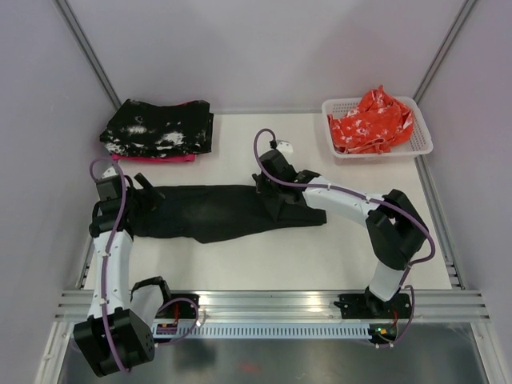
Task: Fold and stack the trousers
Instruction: Fold the trousers
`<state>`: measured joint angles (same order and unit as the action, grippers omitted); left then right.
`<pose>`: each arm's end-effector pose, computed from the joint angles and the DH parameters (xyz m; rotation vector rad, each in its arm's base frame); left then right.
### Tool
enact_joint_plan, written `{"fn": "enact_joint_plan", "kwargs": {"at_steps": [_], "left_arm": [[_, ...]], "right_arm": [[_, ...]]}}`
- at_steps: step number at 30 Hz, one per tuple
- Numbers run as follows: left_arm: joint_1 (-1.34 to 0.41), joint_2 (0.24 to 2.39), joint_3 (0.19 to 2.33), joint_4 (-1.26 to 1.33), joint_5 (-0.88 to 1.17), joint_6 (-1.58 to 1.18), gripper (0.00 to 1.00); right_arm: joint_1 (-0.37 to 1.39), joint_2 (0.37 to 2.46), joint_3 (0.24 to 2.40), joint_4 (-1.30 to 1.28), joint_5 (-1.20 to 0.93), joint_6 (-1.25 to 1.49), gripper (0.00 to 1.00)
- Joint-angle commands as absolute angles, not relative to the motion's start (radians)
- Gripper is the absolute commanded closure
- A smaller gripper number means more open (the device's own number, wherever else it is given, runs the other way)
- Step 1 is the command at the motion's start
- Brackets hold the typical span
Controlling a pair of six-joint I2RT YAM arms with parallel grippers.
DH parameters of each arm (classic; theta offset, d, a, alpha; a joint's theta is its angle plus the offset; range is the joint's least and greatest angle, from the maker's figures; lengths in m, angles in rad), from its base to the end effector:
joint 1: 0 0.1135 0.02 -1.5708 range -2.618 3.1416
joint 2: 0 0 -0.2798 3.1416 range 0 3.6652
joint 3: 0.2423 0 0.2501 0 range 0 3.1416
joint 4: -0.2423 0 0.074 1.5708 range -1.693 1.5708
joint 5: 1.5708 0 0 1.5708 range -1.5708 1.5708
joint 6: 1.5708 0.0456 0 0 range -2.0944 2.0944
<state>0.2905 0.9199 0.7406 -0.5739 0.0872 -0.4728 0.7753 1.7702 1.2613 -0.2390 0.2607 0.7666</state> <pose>0.1805 0.0498 0.2702 -0.8262 2.1768 -0.1929 0.2962 0.2738 0.2416 0.1234 2.3350 0.4903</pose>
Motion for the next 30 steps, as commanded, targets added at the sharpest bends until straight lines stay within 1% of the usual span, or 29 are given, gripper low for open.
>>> {"fn": "enact_joint_plan", "kwargs": {"at_steps": [1, 6, 14, 20, 24, 30], "left_arm": [[0.295, 0.91, 0.713, -0.54, 0.123, -0.491, 0.0], [0.295, 0.945, 0.707, -0.537, 0.143, -0.497, 0.0], [0.295, 0.976, 0.709, -0.523, 0.149, -0.497, 0.0], [0.295, 0.974, 0.698, -0.525, 0.13, -0.497, 0.0], [0.293, 0.98, 0.696, -0.517, 0.135, -0.506, 0.0], [0.295, 0.992, 0.686, -0.515, 0.144, -0.52, 0.0]], "right_arm": [[0.813, 1.776, 1.241, -0.072, 0.307, 0.867, 1.0], [0.854, 1.776, 1.184, 0.074, 0.275, 0.87, 1.0], [0.896, 1.85, 1.266, 0.037, 0.33, 0.851, 1.0], [0.923, 1.888, 1.285, 0.116, 0.284, 0.9, 1.0], [0.933, 1.937, 1.35, 0.11, 0.246, 0.893, 1.0], [0.96, 1.963, 1.361, 0.133, 0.224, 0.899, 1.0]]}}
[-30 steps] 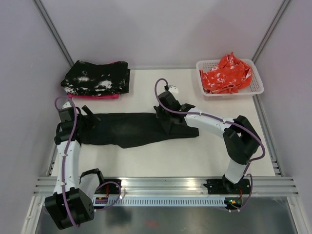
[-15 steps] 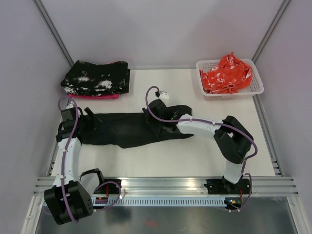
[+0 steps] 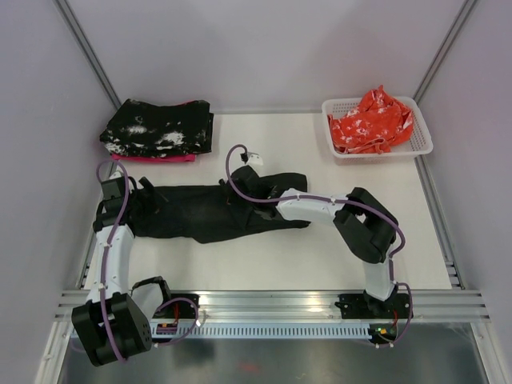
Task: Fold and stack the trousers
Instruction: Fold the trousers
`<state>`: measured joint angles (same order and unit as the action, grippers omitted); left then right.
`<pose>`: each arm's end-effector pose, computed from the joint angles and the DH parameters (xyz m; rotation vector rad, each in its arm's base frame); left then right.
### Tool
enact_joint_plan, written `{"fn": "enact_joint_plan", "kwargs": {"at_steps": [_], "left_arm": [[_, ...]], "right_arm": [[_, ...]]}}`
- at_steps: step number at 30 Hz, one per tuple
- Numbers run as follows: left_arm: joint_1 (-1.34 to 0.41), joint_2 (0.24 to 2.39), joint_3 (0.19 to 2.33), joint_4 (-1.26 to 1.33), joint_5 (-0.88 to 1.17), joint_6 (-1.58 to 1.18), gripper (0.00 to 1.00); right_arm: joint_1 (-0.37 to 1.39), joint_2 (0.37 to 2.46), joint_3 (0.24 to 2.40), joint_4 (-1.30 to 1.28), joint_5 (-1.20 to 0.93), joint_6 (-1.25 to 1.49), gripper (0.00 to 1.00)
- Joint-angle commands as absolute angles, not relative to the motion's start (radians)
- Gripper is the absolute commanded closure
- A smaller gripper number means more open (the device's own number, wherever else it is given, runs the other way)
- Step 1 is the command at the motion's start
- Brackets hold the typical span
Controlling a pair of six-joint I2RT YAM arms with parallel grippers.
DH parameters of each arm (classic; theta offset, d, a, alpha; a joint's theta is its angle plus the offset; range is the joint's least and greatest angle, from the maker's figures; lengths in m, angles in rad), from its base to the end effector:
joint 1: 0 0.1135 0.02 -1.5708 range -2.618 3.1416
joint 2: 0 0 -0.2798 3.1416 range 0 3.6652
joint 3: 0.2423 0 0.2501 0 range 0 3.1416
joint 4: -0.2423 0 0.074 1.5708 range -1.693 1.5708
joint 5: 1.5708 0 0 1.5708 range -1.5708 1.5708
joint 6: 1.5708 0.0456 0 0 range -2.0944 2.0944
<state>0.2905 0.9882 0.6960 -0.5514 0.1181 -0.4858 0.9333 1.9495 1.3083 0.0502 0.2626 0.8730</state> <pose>0.1885 0.0507 0.2456 -0.8652 2.2598 -0.2321 0.2785 0.3561 0.2106 0.0899 2.2380 0.7529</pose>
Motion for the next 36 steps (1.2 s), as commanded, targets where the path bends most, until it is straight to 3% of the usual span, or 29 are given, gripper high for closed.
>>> {"fn": "enact_joint_plan", "kwargs": {"at_steps": [1, 5, 8, 9, 12, 17, 23, 24, 27, 30, 31, 36], "left_arm": [[0.296, 0.992, 0.683, -0.509, 0.146, -0.52, 0.0], [0.295, 1.0, 0.698, -0.512, 0.15, -0.515, 0.0], [0.293, 0.997, 0.706, -0.515, 0.152, -0.514, 0.0], [0.295, 0.999, 0.706, -0.515, 0.149, -0.517, 0.0], [0.296, 1.009, 0.725, -0.526, 0.123, -0.52, 0.0], [0.317, 1.04, 0.801, -0.563, 0.109, -0.529, 0.0], [0.363, 1.061, 0.848, -0.583, 0.124, -0.526, 0.0], [0.362, 1.058, 0.848, -0.554, 0.161, -0.519, 0.0], [0.344, 1.046, 0.793, -0.389, 0.53, -0.486, 0.07], [0.114, 1.061, 0.805, -0.393, 0.397, -0.462, 0.05], [-0.037, 1.074, 0.819, -0.391, 0.297, -0.454, 0.04], [-0.176, 1.216, 0.822, -0.379, 0.183, -0.52, 0.08]], "right_arm": [[0.966, 1.979, 1.364, 0.136, 0.209, 0.885, 1.0], [0.966, 2.014, 1.405, 0.126, 0.141, 0.865, 0.9], [0.968, 2.025, 1.44, 0.11, 0.036, 0.822, 0.63], [0.968, 2.025, 1.481, 0.098, 0.017, 0.802, 0.44], [0.966, 2.014, 1.601, -0.067, 0.026, 0.704, 0.24], [0.953, 1.935, 1.761, -0.296, 0.185, 0.546, 0.2], [0.844, 1.769, 1.587, -0.342, 0.202, 0.543, 0.19], [0.829, 1.749, 1.556, -0.357, 0.228, 0.542, 0.19], [0.705, 1.649, 1.428, -0.391, 0.268, 0.575, 0.17], [0.589, 1.582, 1.287, -0.378, 0.232, 0.62, 0.16], [0.516, 1.536, 1.254, -0.371, 0.213, 0.623, 0.16], [0.393, 1.404, 1.106, -0.373, 0.227, 0.595, 0.15]]}}
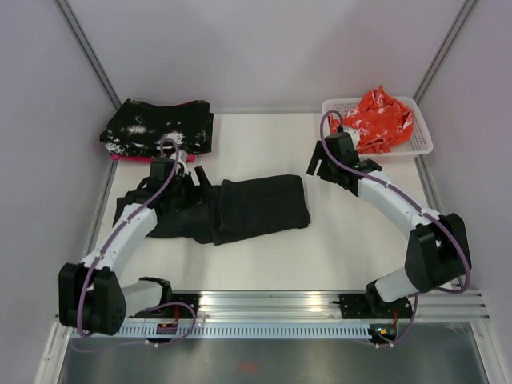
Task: Fold and stack the trousers
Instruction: Fold the trousers
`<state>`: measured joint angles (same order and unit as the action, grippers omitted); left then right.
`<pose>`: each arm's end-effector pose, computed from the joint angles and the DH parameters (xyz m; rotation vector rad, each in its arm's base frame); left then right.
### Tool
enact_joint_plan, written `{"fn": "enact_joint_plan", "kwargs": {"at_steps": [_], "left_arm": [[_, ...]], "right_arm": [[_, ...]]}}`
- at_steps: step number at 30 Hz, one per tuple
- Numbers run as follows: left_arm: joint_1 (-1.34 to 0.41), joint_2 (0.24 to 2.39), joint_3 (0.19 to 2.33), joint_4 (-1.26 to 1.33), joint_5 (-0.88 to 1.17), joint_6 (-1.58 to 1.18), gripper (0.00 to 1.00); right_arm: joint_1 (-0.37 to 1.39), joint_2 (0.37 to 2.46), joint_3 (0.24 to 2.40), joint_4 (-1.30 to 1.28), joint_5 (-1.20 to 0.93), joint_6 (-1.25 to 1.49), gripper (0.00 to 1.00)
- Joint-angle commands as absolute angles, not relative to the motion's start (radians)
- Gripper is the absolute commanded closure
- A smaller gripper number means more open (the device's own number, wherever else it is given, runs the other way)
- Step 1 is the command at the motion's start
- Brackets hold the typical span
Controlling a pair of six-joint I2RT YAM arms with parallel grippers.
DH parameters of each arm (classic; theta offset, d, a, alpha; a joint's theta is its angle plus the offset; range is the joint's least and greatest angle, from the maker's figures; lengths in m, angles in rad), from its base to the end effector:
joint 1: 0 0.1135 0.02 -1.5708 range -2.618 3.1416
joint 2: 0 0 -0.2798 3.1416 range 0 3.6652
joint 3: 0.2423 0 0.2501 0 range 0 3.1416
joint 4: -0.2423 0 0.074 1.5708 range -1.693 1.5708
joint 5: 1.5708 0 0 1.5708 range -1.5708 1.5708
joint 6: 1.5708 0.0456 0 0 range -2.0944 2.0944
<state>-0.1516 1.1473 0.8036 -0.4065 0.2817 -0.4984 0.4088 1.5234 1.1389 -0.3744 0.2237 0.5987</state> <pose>0.2353 -0.0488 0.2629 -0.2650 2.3607 -0.6479 0.3163 0.1260 0.2760 0.3310 2.2959 0.2528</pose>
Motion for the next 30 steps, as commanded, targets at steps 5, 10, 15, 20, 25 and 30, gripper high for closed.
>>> {"fn": "enact_joint_plan", "kwargs": {"at_steps": [5, 10, 15, 20, 25, 30], "left_arm": [[-0.322, 1.325, 0.847, -0.373, 0.12, -0.554, 0.13], [-0.37, 1.377, 0.816, -0.341, 0.072, -0.607, 0.19], [-0.379, 1.405, 0.773, -0.272, 0.093, -0.641, 0.28], [-0.38, 1.407, 0.759, -0.256, 0.114, -0.618, 0.41], [-0.38, 1.404, 0.742, -0.242, 0.127, -0.618, 0.45], [-0.38, 1.394, 0.736, -0.248, 0.13, -0.62, 0.66]], "right_arm": [[0.388, 1.358, 1.014, -0.37, 0.244, 0.609, 0.15], [0.388, 1.356, 0.983, -0.364, 0.201, 0.64, 0.15], [0.388, 1.344, 0.968, -0.365, 0.207, 0.647, 0.15], [0.388, 1.335, 0.953, -0.39, 0.206, 0.66, 0.15], [0.388, 1.298, 0.878, -0.391, 0.213, 0.68, 0.15], [0.388, 1.261, 0.844, -0.393, 0.216, 0.692, 0.15]]}}
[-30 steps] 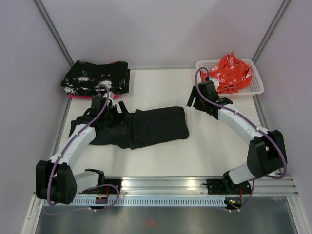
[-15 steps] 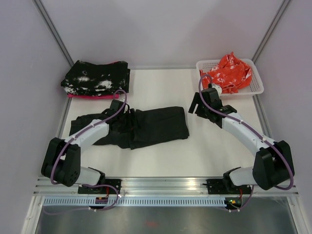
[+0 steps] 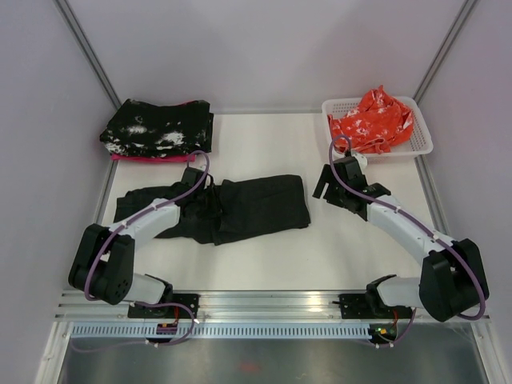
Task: Fold and stack the trousers
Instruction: Fold the trousers
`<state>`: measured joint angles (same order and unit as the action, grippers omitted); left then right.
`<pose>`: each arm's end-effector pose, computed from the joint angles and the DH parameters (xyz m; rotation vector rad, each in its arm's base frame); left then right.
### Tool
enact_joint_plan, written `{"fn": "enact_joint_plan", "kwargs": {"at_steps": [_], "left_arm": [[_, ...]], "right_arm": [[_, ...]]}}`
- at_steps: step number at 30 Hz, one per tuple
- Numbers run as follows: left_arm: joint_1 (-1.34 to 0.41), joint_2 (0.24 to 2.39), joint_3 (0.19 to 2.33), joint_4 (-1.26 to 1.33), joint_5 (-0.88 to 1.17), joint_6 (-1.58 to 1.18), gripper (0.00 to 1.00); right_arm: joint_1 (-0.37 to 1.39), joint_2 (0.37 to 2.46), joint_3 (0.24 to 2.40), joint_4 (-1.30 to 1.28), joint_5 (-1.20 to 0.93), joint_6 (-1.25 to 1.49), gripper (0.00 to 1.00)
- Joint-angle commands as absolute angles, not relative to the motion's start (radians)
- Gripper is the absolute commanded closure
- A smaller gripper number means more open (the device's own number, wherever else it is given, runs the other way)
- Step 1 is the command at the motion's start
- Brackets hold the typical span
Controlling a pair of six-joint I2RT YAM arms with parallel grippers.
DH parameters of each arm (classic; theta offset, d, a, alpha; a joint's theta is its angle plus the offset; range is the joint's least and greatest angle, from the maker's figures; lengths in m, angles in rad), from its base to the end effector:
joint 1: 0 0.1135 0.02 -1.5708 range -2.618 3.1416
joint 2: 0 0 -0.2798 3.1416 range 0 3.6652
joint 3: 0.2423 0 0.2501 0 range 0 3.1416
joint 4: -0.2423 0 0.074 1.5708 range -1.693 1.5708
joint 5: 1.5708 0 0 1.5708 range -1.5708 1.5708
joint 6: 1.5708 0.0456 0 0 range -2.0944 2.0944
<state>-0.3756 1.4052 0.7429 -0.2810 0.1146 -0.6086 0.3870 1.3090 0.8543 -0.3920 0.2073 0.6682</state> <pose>0.2514 -0.1047 0.1909 -0.2533 2.5792 -0.5282 0.2542 0.0935 0.2422 0.4310 2.3688 0.2425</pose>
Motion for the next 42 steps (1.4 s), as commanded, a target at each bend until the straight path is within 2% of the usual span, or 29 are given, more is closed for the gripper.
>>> {"fn": "enact_joint_plan", "kwargs": {"at_steps": [1, 2, 3, 4, 5, 17, 29, 30, 34, 35, 37, 38, 40, 42], "left_arm": [[-0.38, 1.39, 0.735, -0.25, 0.13, -0.624, 0.69], [-0.38, 1.375, 0.732, -0.247, 0.13, -0.626, 0.74], [-0.38, 1.368, 0.726, -0.248, 0.127, -0.627, 0.88], [-0.38, 1.361, 0.724, -0.249, 0.115, -0.632, 0.97], [-0.38, 1.348, 0.724, -0.252, 0.104, -0.634, 0.98], [-0.377, 1.132, 0.733, -0.429, -0.026, -0.627, 0.98], [-0.377, 1.157, 0.594, -0.379, -0.041, -0.663, 0.97], [-0.377, 1.161, 0.594, -0.38, -0.043, -0.663, 0.95], [-0.377, 1.192, 0.614, -0.377, -0.043, -0.65, 0.73], [-0.377, 1.198, 0.629, -0.376, -0.044, -0.647, 0.62], [-0.377, 1.21, 0.655, -0.374, -0.046, -0.631, 0.5], [-0.377, 1.216, 0.664, -0.374, -0.048, -0.624, 0.4], [-0.377, 1.238, 0.692, -0.367, -0.052, -0.6, 0.34], [-0.374, 1.259, 0.71, -0.361, -0.058, -0.577, 0.32]], "right_arm": [[0.388, 1.259, 0.841, -0.394, 0.219, 0.693, 0.15], [0.388, 1.258, 0.841, -0.399, 0.225, 0.693, 0.15], [0.388, 1.258, 0.841, -0.4, 0.229, 0.693, 0.15], [0.388, 1.259, 0.841, -0.402, 0.229, 0.693, 0.15], [0.388, 1.261, 0.842, -0.403, 0.227, 0.693, 0.15], [0.388, 1.253, 0.836, -0.408, 0.207, 0.703, 0.15], [0.388, 1.262, 0.824, -0.396, 0.181, 0.704, 0.15], [0.388, 1.262, 0.824, -0.397, 0.181, 0.706, 0.15], [0.388, 1.269, 0.822, -0.396, 0.178, 0.707, 0.15], [0.388, 1.269, 0.824, -0.397, 0.176, 0.707, 0.15], [0.39, 1.269, 0.827, -0.4, 0.175, 0.704, 0.15], [0.388, 1.267, 0.827, -0.402, 0.176, 0.701, 0.15], [0.388, 1.267, 0.828, -0.402, 0.178, 0.698, 0.15], [0.388, 1.267, 0.83, -0.403, 0.181, 0.698, 0.15]]}}
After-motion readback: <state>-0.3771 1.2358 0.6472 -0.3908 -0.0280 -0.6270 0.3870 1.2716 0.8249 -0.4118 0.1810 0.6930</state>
